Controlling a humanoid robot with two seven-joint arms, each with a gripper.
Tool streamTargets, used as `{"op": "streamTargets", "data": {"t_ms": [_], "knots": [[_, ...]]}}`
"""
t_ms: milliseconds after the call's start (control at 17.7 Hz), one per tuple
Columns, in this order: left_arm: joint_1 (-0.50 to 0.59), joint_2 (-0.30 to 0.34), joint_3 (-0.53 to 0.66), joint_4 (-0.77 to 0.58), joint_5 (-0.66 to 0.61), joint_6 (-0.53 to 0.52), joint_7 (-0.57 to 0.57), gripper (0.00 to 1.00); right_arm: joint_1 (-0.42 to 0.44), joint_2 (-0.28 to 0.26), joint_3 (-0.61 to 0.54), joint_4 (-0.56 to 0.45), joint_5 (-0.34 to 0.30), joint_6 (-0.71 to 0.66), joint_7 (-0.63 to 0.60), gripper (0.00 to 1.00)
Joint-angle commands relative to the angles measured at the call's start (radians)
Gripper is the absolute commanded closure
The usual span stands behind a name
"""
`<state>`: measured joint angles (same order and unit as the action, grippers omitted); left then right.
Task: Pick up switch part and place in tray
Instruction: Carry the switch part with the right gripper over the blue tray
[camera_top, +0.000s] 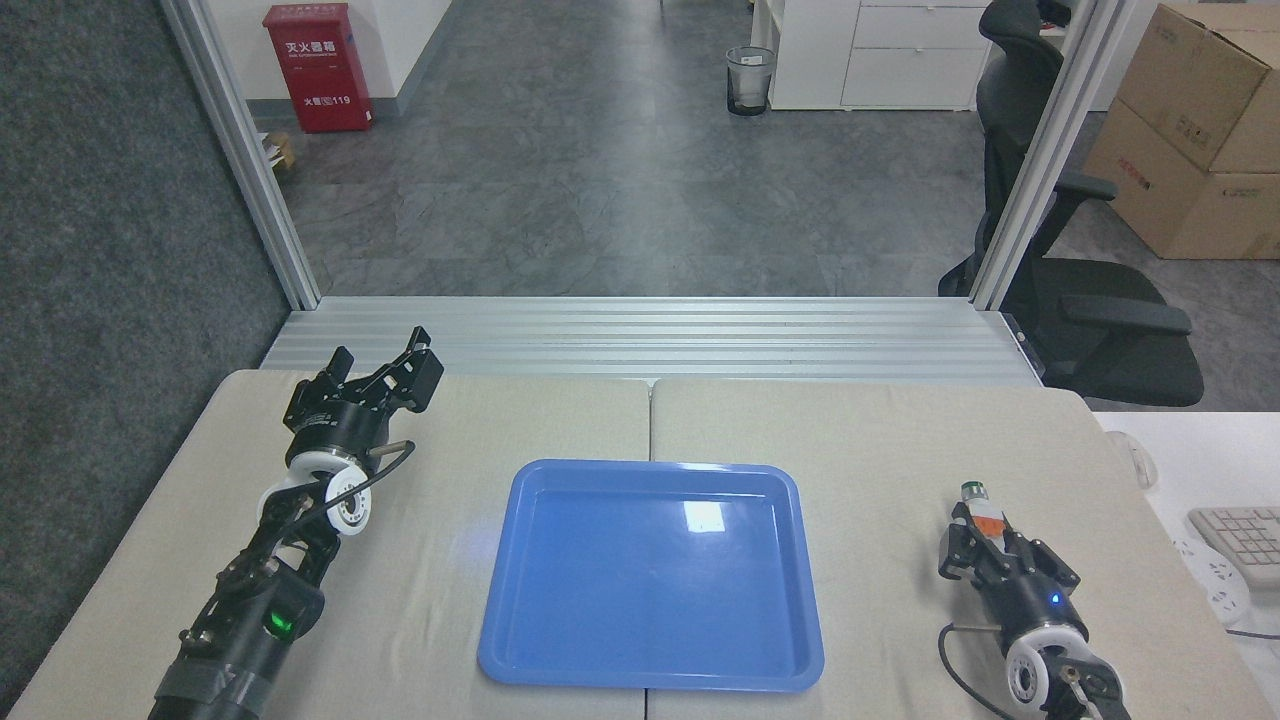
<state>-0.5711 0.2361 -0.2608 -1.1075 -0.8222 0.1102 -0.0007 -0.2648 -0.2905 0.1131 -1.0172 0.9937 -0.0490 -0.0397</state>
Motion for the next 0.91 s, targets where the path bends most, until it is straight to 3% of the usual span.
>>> {"op": "streamTargets", "data": {"t_ms": [0,113,170,283,396,453,566,736,792,849], "knots": [[0.0,-0.001,0.0,0.0,0.0,0.0,0.001,0.0,-0.036,0.123,0.131,-0.441,0.04,-0.009,0.024,1.0],[-0.001,0.0,0.0,0.0,0.0,0.0,0.001,0.0,-0.073,0.177,0.325,-0.468,0.197,-0.012,0.047,1.0],[0.0,0.0,0.0,0.0,0.0,0.0,0.001,0.0,-0.073,0.2,0.361,-0.466,0.232,-0.015,0.069,1.0],[0.0,0.0,0.0,0.0,0.0,0.0,0.001,0.0,-0.067,0.269,0.458,-0.46,0.258,-0.048,0.134,1.0],[0.0,0.0,0.0,0.0,0.0,0.0,0.001,0.0,-0.057,0.283,0.538,-0.419,0.272,-0.057,0.173,1.0],[0.0,0.0,0.0,0.0,0.0,0.0,0.001,0.0,-0.05,0.289,0.56,-0.349,0.272,-0.052,0.201,1.0],[0.0,-0.001,0.0,0.0,0.0,0.0,0.001,0.0,-0.036,0.315,0.571,-0.247,0.279,-0.043,0.222,1.0],[0.0,0.0,0.0,0.0,0.0,0.0,0.001,0.0,-0.022,0.314,0.56,-0.149,0.296,0.029,0.25,1.0],[0.0,-0.001,0.0,0.0,0.0,0.0,0.001,0.0,-0.018,0.307,0.554,-0.143,0.295,0.041,0.25,0.86],[0.0,0.0,0.001,0.0,0.0,0.0,0.001,0.0,-0.001,0.3,0.547,-0.144,0.296,0.046,0.247,0.55]]}}
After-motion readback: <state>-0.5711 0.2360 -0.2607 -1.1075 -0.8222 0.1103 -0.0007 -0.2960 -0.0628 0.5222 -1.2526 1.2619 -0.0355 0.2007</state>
